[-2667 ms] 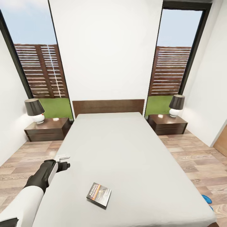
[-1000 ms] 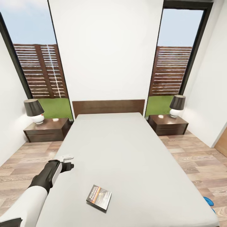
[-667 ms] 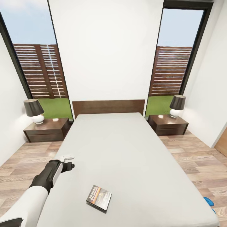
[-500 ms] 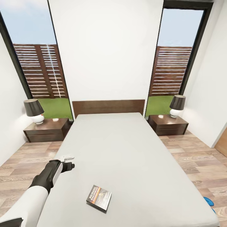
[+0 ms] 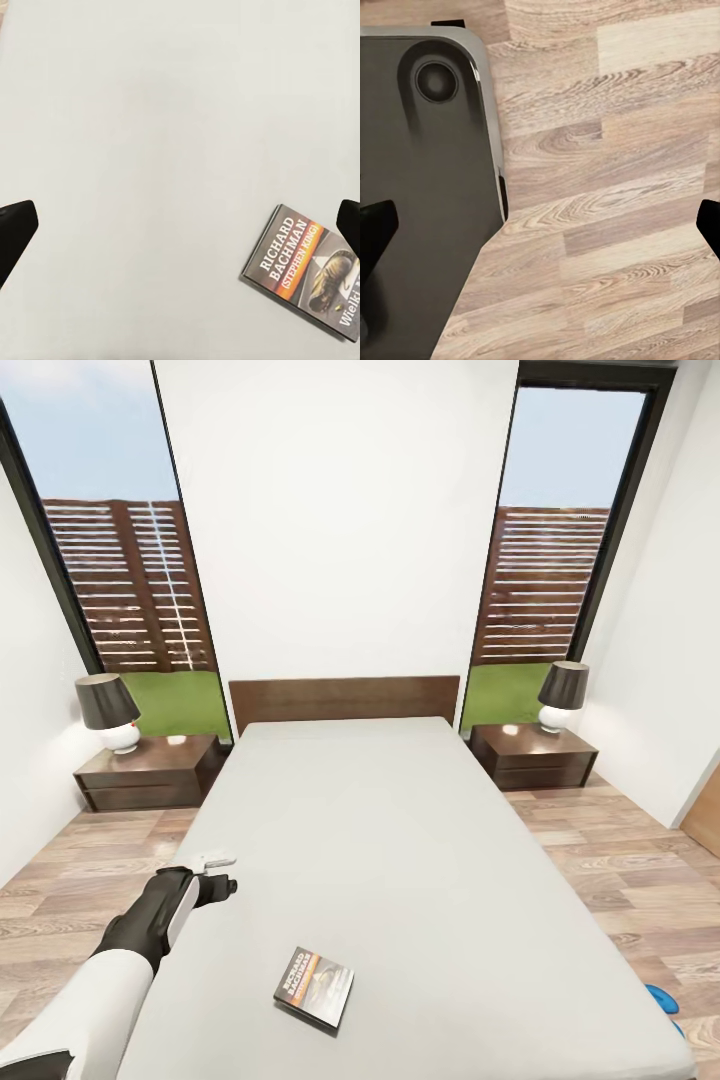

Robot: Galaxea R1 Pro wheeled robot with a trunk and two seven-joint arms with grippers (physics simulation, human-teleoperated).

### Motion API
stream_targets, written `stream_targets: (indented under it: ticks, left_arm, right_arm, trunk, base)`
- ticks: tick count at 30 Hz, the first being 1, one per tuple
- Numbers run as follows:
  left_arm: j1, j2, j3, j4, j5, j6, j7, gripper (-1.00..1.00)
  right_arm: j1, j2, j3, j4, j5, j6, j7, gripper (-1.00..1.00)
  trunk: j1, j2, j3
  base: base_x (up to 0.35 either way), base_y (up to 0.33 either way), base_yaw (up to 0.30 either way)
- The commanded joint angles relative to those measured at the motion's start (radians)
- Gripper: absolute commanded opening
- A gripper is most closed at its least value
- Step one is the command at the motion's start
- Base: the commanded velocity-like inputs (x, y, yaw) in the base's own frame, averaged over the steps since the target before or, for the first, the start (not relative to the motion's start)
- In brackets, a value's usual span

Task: In the bedroom, move the book from the bed onto either nightstand, and place the two sandals side by side next to the bed.

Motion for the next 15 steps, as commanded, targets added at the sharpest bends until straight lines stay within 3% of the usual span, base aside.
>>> stream_targets:
  ticks: [1, 7, 15]
  left_arm:
    - [-0.001, -0.001, 0.002, -0.001, -0.003, 0.005, 0.0, 1.0]
    - [0.0, -0.001, 0.002, -0.001, -0.003, 0.004, 0.0, 1.0]
    - [-0.001, -0.001, 0.002, -0.001, -0.003, 0.004, 0.0, 1.0]
  right_arm:
    - [-0.001, 0.0, -0.008, 0.001, 0.01, -0.001, -0.003, 1.0]
    - [-0.001, 0.0, -0.008, 0.001, 0.01, -0.002, -0.003, 1.0]
    - [-0.001, 0.0, -0.007, 0.001, 0.01, -0.004, -0.003, 1.0]
  trunk:
    - [0.001, -0.002, -0.002]
    - [0.001, -0.002, -0.004]
    - [0.001, -0.002, -0.009]
  base:
    - [0.0, 0.0, 0.032]
    - [0.0, 0.0, 0.082]
    - [0.0, 0.0, 0.172]
